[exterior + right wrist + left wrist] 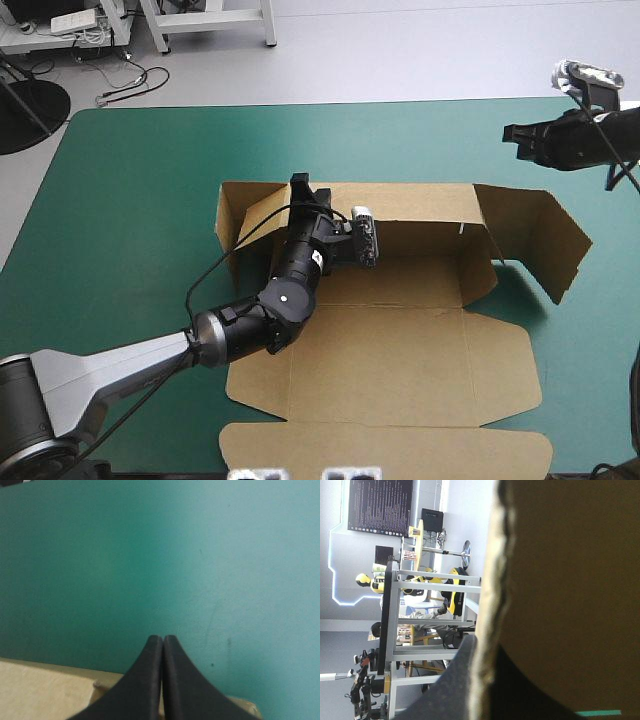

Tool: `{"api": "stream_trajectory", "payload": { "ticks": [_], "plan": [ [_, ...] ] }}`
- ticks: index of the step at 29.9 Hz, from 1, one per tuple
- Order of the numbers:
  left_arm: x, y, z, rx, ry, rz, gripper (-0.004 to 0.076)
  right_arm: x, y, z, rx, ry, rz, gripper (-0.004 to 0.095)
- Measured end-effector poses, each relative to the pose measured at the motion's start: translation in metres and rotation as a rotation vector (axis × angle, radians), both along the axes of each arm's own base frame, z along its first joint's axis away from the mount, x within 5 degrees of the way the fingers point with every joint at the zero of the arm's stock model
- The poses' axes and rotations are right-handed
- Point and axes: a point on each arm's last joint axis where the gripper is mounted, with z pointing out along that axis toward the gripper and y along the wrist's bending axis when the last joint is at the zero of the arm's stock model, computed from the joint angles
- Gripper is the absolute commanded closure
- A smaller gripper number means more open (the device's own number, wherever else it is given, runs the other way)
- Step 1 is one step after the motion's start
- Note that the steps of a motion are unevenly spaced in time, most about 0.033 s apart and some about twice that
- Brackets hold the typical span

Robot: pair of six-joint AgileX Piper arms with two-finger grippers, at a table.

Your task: Fold the box

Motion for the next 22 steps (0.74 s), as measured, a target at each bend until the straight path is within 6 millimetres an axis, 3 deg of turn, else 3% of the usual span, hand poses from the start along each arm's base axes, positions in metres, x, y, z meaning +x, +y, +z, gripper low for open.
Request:
{"api": "stream_trajectory", "payload": {
  "ticks": [4, 7, 16, 22],
  "plan": [
    [0.000, 0.000, 0.000, 0.000, -0.001, 0.002, 0.0733, 0.028, 0.000, -0.032, 0.058, 0.122, 0.034, 0.0923],
    [0.000, 0.000, 0.000, 0.001, -0.001, 0.003, 0.0733, 0.031, -0.001, -0.042, 0.055, 0.175, 0.049, 0.0923],
    [0.000, 0.001, 0.000, -0.001, -0.004, 0.013, 0.0733, 0.013, -0.007, -0.036, -0.065, 0.207, 0.045, 0.0923],
    [0.001, 0.003, 0.000, -0.009, -0.002, 0.033, 0.0734, -0.005, -0.003, -0.054, -0.065, 0.267, 0.086, 0.0923]
  ]
}}
